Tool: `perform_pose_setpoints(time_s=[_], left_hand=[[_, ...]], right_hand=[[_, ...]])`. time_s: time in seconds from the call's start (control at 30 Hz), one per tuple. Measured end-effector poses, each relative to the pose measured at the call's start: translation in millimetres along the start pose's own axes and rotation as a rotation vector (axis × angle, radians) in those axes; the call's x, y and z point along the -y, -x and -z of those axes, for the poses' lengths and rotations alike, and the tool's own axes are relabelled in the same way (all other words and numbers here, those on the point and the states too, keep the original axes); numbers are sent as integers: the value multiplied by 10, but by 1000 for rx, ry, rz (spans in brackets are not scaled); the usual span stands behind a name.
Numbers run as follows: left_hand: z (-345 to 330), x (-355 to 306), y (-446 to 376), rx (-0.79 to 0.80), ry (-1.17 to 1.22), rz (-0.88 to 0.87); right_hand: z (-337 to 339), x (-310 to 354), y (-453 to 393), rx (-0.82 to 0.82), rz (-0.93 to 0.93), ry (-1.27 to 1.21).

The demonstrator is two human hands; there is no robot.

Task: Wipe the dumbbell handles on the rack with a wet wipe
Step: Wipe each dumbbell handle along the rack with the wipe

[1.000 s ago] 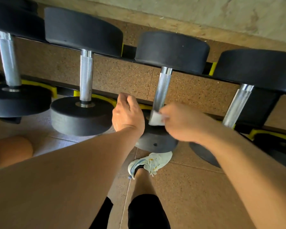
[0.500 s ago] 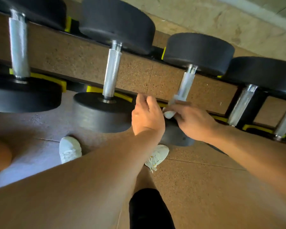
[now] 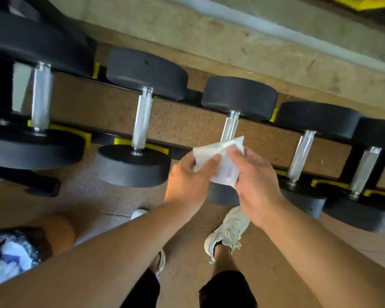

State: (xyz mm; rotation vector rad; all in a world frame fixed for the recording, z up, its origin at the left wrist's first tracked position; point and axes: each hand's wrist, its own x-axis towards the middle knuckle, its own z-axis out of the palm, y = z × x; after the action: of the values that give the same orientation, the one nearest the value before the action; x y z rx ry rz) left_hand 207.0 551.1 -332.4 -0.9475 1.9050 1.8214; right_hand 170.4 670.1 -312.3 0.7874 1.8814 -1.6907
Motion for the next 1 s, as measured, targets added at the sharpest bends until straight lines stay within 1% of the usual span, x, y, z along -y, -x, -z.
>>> perform_pose_setpoints(time_s=[0.1,0.2,0.27,0.37,0.43,0.5,0.57,0.73,0.8,0.87,1.0], left_hand=[[77,-33,-120,7,-51,-24],[22,-24,-227,0,-106,-6],[-50,22,-317,-8,-173,-29],[-162,81,-391,-5,-243,-97],[-234,89,-425,11,-273,-139],[-290,62,-487,-3,-293,-157],[-331,-19,-615,-53,-293,-160],[-473,-197,-1024,-171,-234,-95],[-541,-205,-1135,-173,-214,-79],[-620,-228,-1203,-162,-225,-59],[-747,-303,-1265,-141,-170,34]], right_hand=[[-106,36,-19,-16,-40,-17],[-92,36,-56,-126,-50,-24],[-73,7,-97,-183,-61,-39],[-80,-42,-115,-155,-121,-95],[-47,-76,-200,-133,-143,-44],[-16,-65,-336,-174,-142,-32],[2,-14,-513,-211,-167,-52],[-65,169,-961,-327,-236,-171],[-97,175,-1055,-375,-171,-144],[-101,159,-1100,-388,-124,-126],[25,132,-1183,-359,-350,-288]])
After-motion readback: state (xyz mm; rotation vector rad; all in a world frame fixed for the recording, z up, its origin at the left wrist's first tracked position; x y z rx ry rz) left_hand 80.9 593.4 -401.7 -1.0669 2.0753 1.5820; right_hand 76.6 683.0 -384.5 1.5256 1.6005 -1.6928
